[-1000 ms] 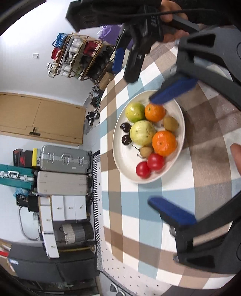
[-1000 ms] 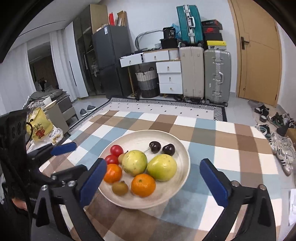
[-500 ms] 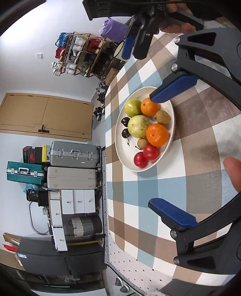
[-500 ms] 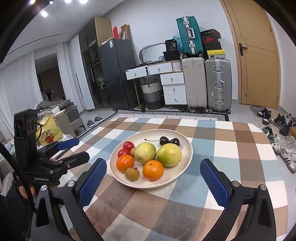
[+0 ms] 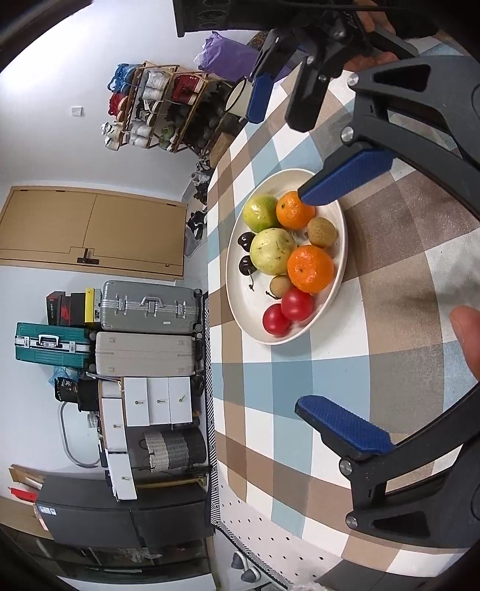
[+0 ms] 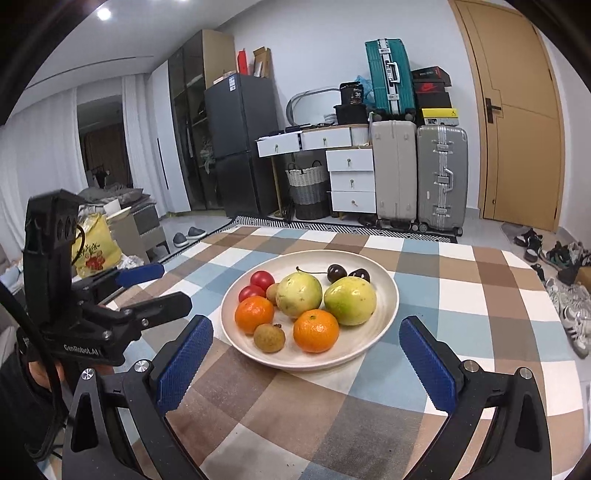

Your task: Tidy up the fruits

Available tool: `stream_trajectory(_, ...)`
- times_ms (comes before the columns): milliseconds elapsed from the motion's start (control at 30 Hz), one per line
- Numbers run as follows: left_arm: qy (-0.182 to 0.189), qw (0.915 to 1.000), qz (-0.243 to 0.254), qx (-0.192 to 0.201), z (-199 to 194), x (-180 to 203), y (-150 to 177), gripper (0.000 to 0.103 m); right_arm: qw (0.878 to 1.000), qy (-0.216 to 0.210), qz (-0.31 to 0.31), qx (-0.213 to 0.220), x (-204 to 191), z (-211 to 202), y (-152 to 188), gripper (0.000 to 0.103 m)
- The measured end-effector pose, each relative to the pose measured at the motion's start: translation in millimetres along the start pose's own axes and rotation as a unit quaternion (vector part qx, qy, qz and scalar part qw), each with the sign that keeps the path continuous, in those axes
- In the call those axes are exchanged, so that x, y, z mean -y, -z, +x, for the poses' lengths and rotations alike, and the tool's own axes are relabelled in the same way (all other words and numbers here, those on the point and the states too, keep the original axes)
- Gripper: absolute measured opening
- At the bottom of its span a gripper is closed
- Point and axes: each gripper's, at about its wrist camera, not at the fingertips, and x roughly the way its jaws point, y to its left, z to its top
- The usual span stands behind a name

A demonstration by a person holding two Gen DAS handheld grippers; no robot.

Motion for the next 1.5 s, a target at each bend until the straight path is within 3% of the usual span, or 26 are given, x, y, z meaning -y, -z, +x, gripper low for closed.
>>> stream_trajectory(1500, -0.001, 0.9999, -0.013, -0.007, 6.2, -6.6, -0.3, 0.102, 1.0, 0.002, 0.003, 0.015, 2.3, -2.7, 1.4, 0.103)
